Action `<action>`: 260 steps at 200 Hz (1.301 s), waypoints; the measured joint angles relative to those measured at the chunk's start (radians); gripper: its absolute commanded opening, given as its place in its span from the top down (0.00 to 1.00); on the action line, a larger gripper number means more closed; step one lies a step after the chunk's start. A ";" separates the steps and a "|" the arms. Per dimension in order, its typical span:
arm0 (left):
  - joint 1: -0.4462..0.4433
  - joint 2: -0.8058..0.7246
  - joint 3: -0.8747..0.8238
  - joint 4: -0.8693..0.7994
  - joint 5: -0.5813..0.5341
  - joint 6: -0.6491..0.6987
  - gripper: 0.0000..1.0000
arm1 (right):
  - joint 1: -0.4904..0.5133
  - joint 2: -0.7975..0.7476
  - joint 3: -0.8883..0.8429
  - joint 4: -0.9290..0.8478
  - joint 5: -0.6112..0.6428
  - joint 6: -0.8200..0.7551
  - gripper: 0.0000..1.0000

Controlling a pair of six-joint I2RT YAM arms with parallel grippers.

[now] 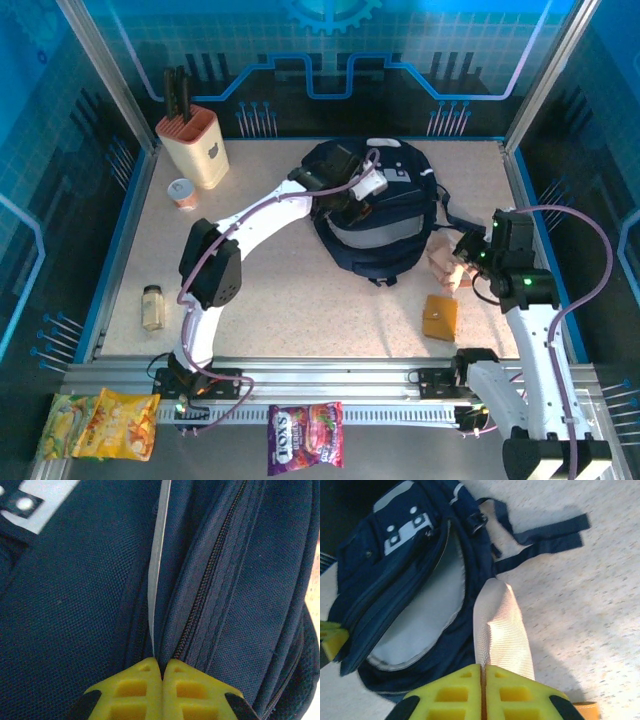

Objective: Pack the student bag

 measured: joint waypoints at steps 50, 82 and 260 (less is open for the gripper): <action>0.023 -0.034 0.000 0.071 0.004 -0.133 1.00 | -0.063 0.000 0.000 0.070 -0.235 0.101 0.98; 0.031 -0.035 0.017 0.081 0.003 -0.191 1.00 | -0.068 0.014 0.007 0.167 -0.342 0.182 0.99; 0.041 -0.063 0.088 0.138 0.038 -0.414 1.00 | -0.004 0.475 -0.174 1.154 -0.460 0.752 0.98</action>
